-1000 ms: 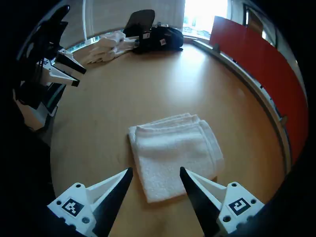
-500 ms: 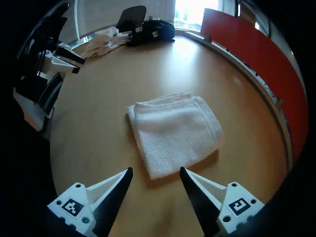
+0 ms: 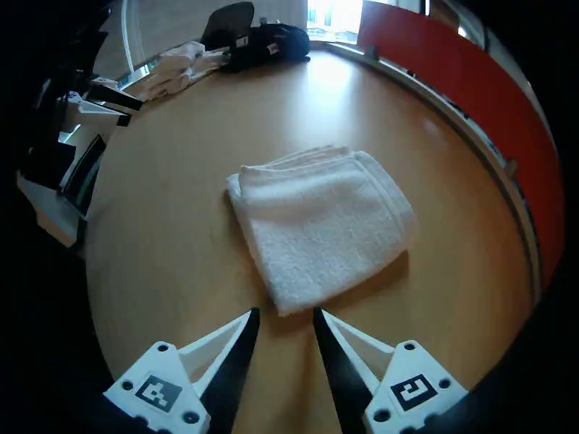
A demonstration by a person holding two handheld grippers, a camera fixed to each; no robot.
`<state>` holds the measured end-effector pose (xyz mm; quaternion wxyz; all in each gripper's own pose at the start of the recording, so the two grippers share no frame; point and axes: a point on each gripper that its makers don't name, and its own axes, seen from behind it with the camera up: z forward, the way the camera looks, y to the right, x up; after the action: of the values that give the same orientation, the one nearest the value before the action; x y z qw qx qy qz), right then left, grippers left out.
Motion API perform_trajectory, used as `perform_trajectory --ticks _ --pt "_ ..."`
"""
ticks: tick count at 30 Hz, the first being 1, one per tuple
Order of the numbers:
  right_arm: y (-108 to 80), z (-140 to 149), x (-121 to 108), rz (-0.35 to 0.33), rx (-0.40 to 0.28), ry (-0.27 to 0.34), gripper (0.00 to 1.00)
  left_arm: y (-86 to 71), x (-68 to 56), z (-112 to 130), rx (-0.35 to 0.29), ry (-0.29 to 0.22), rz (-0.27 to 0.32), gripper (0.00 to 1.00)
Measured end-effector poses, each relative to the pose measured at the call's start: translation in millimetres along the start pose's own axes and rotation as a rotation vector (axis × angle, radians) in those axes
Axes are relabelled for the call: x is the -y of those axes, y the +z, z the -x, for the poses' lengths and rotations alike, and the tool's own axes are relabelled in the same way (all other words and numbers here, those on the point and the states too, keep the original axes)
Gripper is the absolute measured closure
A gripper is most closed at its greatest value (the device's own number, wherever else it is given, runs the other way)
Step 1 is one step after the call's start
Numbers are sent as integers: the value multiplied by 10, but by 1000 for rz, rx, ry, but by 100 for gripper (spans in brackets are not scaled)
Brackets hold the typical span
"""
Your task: Fold towel
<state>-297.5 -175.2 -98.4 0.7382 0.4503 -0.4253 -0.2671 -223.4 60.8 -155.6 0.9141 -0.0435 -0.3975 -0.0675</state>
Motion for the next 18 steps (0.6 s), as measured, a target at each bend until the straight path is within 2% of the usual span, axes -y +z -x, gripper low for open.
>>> perform_trajectory --ticks 1,3,13,18 --pt "4 -1 2 0 0 4 56 1 -1 1 0 0 0 5" --pt "10 -1 6 0 1 11 62 3 -4 3 1 -1 1 5" --pt "43 29 24 16 5 37 63 7 -9 1 1 -3 4 5" --pt "50 26 21 23 0 62 80 10 -8 9 3 -4 4 5"
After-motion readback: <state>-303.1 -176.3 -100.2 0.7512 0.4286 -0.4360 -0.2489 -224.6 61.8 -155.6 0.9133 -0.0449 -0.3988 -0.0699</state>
